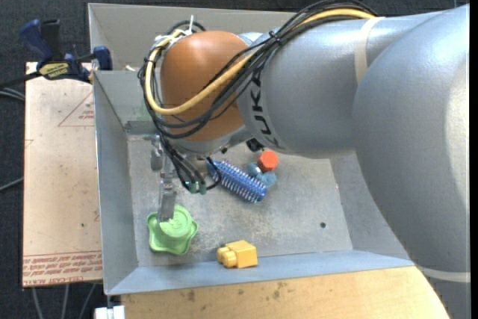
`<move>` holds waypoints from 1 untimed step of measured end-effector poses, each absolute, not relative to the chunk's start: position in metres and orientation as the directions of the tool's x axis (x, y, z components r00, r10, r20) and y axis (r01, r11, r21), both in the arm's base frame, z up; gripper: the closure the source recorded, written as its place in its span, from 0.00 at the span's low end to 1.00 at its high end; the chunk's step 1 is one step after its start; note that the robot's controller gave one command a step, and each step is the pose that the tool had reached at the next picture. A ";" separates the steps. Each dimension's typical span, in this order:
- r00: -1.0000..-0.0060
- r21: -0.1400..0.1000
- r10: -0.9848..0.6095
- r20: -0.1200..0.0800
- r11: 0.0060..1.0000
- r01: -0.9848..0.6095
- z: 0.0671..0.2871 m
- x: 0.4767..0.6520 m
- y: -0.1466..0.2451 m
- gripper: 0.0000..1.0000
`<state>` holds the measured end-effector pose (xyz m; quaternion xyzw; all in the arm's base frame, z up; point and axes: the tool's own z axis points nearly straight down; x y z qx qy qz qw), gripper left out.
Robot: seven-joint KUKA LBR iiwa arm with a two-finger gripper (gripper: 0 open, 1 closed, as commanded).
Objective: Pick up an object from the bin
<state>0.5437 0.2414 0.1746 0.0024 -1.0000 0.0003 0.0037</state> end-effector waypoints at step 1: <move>-0.991 -0.003 0.131 0.008 0.991 0.131 0.088 0.511 0.248 0.00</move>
Offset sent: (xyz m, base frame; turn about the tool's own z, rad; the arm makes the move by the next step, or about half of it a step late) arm -0.0295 0.0062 -0.0817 0.1391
